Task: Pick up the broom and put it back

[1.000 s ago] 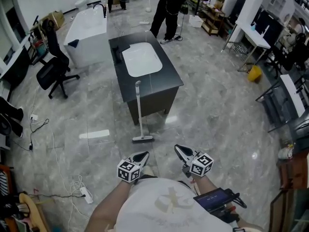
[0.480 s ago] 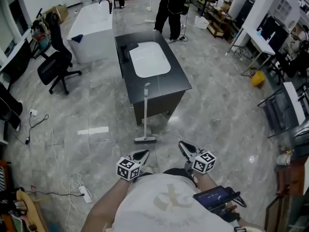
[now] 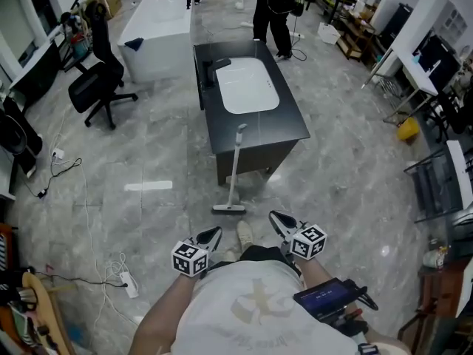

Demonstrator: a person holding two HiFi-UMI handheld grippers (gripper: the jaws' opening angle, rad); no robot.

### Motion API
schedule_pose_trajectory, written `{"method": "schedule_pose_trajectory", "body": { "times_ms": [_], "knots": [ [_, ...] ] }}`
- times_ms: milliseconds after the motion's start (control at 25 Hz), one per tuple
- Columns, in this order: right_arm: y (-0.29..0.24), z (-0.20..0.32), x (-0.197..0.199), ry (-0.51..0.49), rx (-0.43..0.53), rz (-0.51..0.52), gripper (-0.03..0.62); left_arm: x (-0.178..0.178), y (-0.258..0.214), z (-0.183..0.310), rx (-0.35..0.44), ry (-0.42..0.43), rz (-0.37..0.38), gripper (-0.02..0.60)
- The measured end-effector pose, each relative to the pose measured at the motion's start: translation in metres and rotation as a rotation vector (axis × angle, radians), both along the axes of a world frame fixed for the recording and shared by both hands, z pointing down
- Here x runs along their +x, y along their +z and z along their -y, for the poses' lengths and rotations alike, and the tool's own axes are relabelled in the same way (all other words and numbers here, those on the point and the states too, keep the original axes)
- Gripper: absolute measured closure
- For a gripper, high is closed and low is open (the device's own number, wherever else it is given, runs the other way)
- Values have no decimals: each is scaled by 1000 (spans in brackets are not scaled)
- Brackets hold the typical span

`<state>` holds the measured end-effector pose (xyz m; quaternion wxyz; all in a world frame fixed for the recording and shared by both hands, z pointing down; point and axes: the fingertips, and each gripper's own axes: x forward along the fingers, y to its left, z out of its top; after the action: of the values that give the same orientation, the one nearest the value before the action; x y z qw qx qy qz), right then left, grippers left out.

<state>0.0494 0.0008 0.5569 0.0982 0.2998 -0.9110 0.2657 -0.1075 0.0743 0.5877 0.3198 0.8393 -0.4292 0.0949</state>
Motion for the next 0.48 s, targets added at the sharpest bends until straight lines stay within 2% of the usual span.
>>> {"method": "schedule_pose_trajectory", "body": {
  "times_ms": [120,480],
  "knots": [
    [3,16,-9,-35,12,-10,577,-4,-3,6,3,-18,-13,569],
    [17,60,-29,-136,60,-117,577,-14,-3,42,-7,-87,21,569]
  ]
}}
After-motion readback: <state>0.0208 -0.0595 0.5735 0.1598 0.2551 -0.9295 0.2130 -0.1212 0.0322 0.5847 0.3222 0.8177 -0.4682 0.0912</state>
